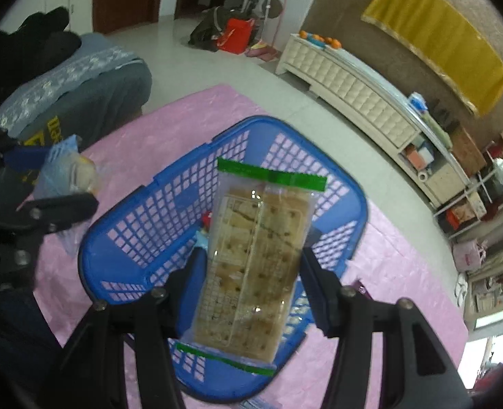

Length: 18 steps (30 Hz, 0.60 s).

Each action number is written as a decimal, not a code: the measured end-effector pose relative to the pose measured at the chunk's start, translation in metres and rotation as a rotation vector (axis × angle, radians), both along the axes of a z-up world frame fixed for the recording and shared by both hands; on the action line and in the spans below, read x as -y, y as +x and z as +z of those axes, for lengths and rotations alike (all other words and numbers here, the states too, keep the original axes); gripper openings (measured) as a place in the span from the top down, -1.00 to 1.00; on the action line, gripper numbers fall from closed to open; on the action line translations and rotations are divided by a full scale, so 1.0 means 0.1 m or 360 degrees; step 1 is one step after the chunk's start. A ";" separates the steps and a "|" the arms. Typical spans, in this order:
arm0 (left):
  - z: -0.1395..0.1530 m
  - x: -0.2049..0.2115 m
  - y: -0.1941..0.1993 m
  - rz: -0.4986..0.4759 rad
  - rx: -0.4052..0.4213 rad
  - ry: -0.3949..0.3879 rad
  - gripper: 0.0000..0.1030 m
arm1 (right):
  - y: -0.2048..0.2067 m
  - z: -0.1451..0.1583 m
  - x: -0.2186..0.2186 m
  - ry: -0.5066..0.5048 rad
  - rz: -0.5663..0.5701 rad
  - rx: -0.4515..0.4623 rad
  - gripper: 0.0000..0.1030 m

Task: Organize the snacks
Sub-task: 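Lift both snacks and carry them over the blue basket, then open the right tool to drop the cracker pack into the basket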

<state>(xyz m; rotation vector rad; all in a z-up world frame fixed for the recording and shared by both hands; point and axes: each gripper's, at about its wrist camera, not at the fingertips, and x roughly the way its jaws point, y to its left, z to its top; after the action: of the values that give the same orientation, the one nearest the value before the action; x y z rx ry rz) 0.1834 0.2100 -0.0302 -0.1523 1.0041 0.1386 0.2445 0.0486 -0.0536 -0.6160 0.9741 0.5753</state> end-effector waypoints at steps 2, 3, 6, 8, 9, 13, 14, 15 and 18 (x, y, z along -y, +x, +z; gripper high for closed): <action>-0.02 -0.03 -0.04 0.0003 0.0001 0.0004 -0.02 | -0.03 -0.09 -0.05 -0.0018 0.0040 -0.0043 -0.16; -0.03 -0.06 -0.05 0.0006 0.0000 -0.0002 -0.02 | -0.04 -0.12 -0.08 -0.0038 0.0066 -0.0055 -0.16; -0.07 -0.12 -0.09 0.0033 -0.0014 -0.0019 -0.02 | -0.10 -0.23 -0.15 -0.0121 0.0117 -0.0060 -0.16; -0.09 -0.13 -0.11 0.0047 -0.0026 -0.0036 -0.02 | -0.09 -0.24 -0.15 -0.0097 0.0131 -0.0144 -0.19; -0.10 -0.13 -0.12 0.0044 -0.0029 -0.0045 -0.02 | -0.09 -0.25 -0.15 -0.0085 0.0137 -0.0200 -0.20; -0.07 -0.13 -0.16 0.0047 -0.0028 -0.0048 -0.02 | -0.16 -0.18 -0.14 -0.0069 0.0183 -0.0248 -0.37; -0.06 -0.13 -0.17 0.0045 -0.0026 -0.0051 -0.02 | -0.18 -0.16 -0.12 -0.0071 0.0183 -0.0226 -0.45; -0.04 -0.11 -0.18 0.0040 -0.0022 -0.0054 -0.02 | -0.20 -0.12 -0.10 -0.0064 0.0174 -0.0218 -0.52; 0.02 -0.07 -0.21 0.0021 -0.0016 -0.0047 -0.02 | -0.23 -0.04 0.04 -0.0007 0.0118 -0.0232 -0.55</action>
<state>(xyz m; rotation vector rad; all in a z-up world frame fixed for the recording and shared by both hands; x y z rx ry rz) 0.1627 0.2174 -0.0286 -0.1853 1.0153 0.1366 0.2212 0.0448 -0.0573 -0.6226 1.0929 0.6910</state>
